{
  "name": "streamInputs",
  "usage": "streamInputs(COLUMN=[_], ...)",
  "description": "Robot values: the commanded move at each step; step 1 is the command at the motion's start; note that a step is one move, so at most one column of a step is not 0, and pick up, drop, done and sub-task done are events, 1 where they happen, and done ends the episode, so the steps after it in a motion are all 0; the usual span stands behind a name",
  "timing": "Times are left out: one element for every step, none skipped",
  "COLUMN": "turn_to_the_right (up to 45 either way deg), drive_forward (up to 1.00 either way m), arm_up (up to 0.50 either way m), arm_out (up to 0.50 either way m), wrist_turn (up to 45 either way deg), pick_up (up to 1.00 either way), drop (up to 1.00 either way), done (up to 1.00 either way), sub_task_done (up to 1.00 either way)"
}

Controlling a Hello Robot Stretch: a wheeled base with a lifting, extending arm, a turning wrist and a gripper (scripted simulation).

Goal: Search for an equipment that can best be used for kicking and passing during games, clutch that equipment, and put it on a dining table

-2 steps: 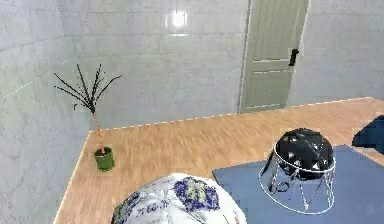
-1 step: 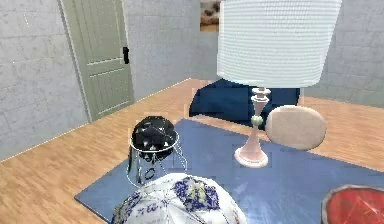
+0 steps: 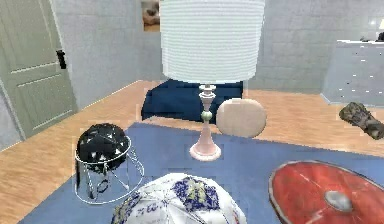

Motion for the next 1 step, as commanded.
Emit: streamInputs(turn_to_the_right=[-45.0], drive_forward=[0.0], arm_up=[0.0], arm_out=[0.0], wrist_turn=[0.0], pick_up=[0.0], drop=[0.0], done=[0.0], sub_task_done=[0.0])
